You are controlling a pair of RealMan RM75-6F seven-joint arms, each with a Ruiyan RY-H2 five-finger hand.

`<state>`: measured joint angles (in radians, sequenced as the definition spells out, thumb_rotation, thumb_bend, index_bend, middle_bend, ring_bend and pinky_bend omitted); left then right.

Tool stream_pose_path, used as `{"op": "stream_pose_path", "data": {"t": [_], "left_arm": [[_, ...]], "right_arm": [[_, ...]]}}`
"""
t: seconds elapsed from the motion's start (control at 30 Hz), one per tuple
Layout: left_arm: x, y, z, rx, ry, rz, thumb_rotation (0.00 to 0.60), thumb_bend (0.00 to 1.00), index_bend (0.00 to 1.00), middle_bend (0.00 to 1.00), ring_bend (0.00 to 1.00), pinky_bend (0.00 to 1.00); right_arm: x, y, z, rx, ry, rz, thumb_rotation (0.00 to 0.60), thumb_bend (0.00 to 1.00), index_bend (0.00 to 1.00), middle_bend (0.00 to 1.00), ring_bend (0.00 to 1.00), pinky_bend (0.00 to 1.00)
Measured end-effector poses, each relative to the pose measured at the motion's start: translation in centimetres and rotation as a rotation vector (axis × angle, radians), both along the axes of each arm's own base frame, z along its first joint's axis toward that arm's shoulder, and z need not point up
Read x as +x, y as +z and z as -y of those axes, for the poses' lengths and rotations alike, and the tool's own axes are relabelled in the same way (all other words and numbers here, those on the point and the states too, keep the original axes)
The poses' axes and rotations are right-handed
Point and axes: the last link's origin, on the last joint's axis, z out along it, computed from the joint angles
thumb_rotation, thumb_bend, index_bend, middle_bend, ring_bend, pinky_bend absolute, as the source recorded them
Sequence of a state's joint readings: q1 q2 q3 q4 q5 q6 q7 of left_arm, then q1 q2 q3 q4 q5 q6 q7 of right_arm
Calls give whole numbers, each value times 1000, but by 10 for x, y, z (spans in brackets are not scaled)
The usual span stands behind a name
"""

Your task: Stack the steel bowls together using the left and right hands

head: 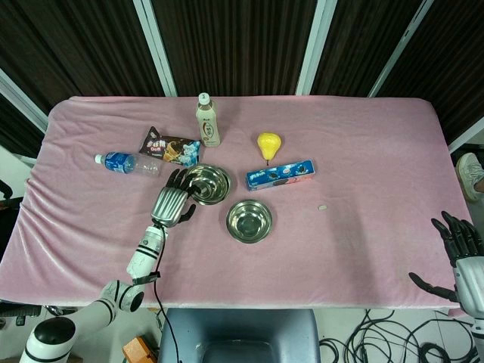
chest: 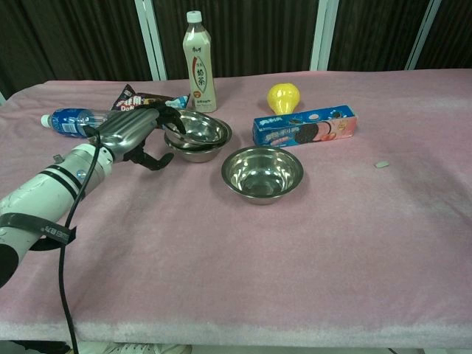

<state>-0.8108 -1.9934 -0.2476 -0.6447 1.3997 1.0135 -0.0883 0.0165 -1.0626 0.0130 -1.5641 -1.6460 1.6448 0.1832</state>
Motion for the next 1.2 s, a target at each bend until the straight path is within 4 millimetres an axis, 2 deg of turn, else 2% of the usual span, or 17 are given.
{"op": "stream_pose_path", "data": {"t": [0.23,0.37,0.47,0.67,0.77,0.87,1.0,1.1,1.2], "left_arm": [[5,3,9,-28,-22,35,600,406,0,32,0,38],[-2,13,21,-39,-28,39,600,413,0,31,0,47],[-19,31,37,-33,-12,47,600,414,0,30,0,49],[-82,93,76,106,43,-44,600,413,0,26,0,48],[-102,112,94,158,64,-76,600,413,0,24,0,47],[-119,134,112,225,82,-91,600,413,0,20,0,46],[-148,167,142,322,138,-84,600,413,0,19,0,46],[-158,175,149,332,164,-57,600,412,0,18,0,46],[-166,180,152,340,182,-51,600,412,0,17,0,46]], "right_arm": [[0,-5,4,22,-6,-11,600,255,0,0,0,0],[0,-7,8,28,-8,-20,600,249,10,0,0,0],[0,-13,16,57,0,-55,600,245,40,0,0,0],[10,-38,46,167,55,-130,600,245,150,0,0,0],[17,-49,60,201,91,-176,600,245,260,0,0,0],[30,-70,83,254,142,-228,600,245,343,0,0,0],[67,-127,131,355,271,-302,600,246,420,0,0,0],[97,-168,157,385,360,-347,600,247,454,0,0,0],[119,-201,174,403,415,-388,600,247,472,0,0,0]]}}
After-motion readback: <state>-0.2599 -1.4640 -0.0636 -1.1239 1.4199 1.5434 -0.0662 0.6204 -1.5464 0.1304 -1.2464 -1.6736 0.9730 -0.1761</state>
